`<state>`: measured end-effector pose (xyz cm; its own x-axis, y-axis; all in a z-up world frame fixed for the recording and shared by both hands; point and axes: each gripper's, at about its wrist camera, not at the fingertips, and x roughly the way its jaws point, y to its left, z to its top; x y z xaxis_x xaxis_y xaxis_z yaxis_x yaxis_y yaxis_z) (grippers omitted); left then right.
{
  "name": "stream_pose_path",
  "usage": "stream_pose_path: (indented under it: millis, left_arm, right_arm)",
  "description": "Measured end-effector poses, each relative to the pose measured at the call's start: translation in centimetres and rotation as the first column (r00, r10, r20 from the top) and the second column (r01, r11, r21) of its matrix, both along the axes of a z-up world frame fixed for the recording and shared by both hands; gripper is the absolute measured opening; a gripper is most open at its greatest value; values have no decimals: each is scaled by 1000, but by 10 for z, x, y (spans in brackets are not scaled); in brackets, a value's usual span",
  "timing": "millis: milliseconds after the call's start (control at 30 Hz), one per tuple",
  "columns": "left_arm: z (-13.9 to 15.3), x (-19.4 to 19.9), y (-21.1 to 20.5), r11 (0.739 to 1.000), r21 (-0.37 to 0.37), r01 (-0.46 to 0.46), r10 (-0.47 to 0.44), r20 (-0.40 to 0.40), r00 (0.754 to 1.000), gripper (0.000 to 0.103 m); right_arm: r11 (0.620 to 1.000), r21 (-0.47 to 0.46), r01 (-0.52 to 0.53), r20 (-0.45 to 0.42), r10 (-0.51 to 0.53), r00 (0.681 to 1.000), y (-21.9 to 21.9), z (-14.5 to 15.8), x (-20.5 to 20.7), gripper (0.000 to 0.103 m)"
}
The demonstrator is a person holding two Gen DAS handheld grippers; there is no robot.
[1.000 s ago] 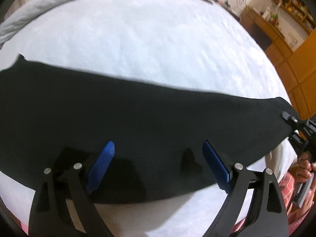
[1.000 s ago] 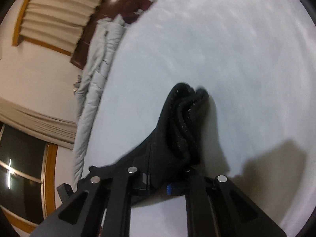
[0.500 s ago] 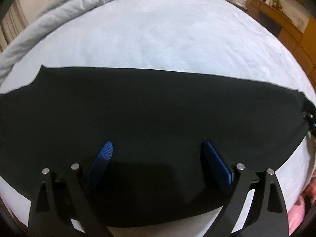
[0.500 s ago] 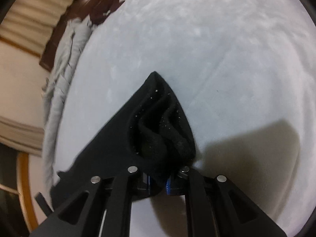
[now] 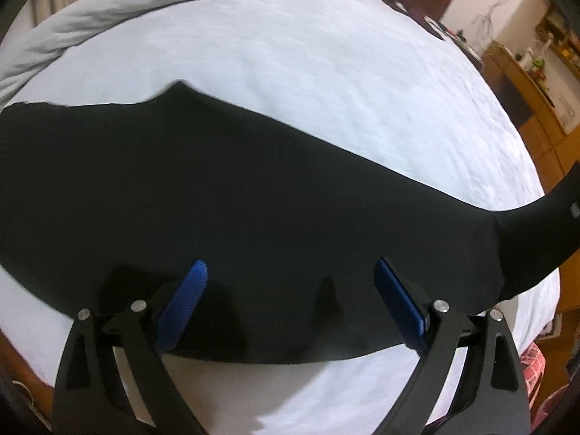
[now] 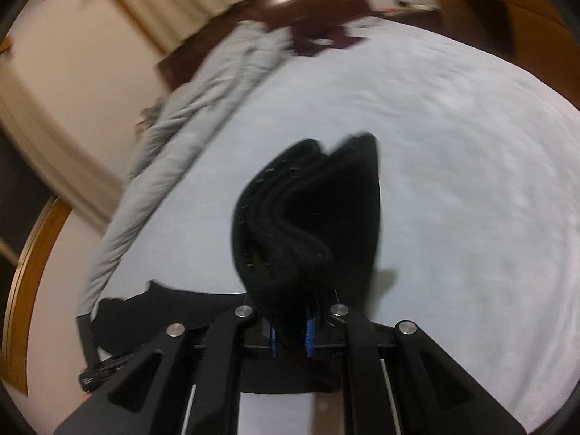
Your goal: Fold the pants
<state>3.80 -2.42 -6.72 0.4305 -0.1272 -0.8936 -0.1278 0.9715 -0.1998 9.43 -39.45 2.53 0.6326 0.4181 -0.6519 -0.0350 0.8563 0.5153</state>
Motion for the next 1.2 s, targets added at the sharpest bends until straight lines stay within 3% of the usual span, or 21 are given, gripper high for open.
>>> stream_pose_path:
  millis: [133,367,467,767,1000,1033,1100,1167,1200]
  left_arm:
    - [2,-11,48,998,19,-58,59,-12,998,92]
    - [8,-26,100,990,30,-137,138,-10,990,92]
    - [12,-31,118,987,30,-161,161,-5,987,92]
    - [13,-28,127,979,-3,-203,203,9,979,92]
    - [9,-28,137,972,-42,-232,233,4,973,92]
    - [9,-27,137,971,-44,-233,233,4,972,92]
    - [8,-25,137,971,-47,-234,234,4,972,92]
    - [8,-23,133,971,-58,-232,233,1,973,92]
    - [7,-21,131,971,-65,-230,230,-1,973,92]
  right_arm:
    - [995,-4,-100,10,100,995,67,7,10,11]
    - [977,1,-211,-7,211,977,143,3,14,11]
    - [967,-39,-250,-29,249,968,174,-2,22,11]
    - [921,-56,-385,-100,378,920,261,-36,30,11]
    - [881,-133,-455,-203,425,882,315,-78,33,11]
    - [874,-129,-469,-228,434,872,318,-87,33,13]
    - [862,-94,-499,-264,461,847,320,-101,31,26]
    - [840,-29,-542,-275,514,812,325,-109,25,49]
    - [829,-14,-559,-261,536,803,324,-107,21,52]
